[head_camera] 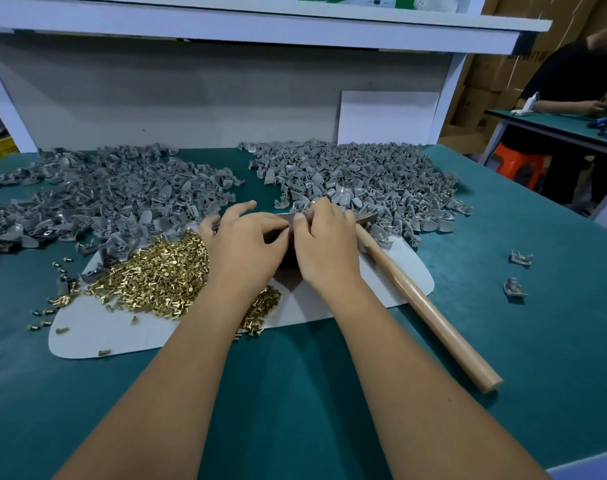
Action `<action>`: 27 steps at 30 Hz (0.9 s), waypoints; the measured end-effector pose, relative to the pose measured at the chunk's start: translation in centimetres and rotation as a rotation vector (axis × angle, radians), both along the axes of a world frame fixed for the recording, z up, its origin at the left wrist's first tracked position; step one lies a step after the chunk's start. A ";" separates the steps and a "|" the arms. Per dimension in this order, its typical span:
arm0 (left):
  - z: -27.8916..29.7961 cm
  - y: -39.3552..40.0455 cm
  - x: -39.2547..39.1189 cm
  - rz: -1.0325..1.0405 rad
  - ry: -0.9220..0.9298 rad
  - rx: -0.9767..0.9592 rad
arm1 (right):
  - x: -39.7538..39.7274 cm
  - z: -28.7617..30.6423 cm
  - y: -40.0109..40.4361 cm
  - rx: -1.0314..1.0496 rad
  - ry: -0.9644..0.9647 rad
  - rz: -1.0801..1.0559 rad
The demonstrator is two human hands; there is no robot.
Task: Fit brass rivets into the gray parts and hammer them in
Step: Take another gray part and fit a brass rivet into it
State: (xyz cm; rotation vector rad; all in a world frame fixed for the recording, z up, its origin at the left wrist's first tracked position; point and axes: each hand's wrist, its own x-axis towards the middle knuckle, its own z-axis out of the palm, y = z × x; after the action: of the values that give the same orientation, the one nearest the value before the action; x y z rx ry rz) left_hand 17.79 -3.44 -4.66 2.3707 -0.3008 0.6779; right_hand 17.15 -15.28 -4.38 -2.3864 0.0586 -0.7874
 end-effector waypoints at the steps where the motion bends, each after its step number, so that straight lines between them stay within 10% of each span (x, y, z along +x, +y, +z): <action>1: 0.0 0.0 -0.1 -0.003 0.012 -0.023 | -0.1 0.0 -0.2 0.041 -0.001 0.036; 11: 0.8 0.7 -0.7 -0.028 0.086 -0.178 | -0.7 1.2 -1.2 -0.163 -0.082 0.055; 21: 1.7 1.6 -0.4 -0.027 0.197 -0.262 | -3.4 4.5 -11.3 -0.055 0.328 -0.726; 27: 2.1 1.7 -0.9 -0.016 0.259 -0.324 | -2.2 4.2 -6.6 -0.305 0.073 -0.602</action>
State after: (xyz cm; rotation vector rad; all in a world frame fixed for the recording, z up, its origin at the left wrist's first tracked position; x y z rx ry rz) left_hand 16.88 -1.75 -2.54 2.1101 -0.0884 0.3717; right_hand 14.99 -21.84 -0.20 -2.7174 0.7656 -1.0334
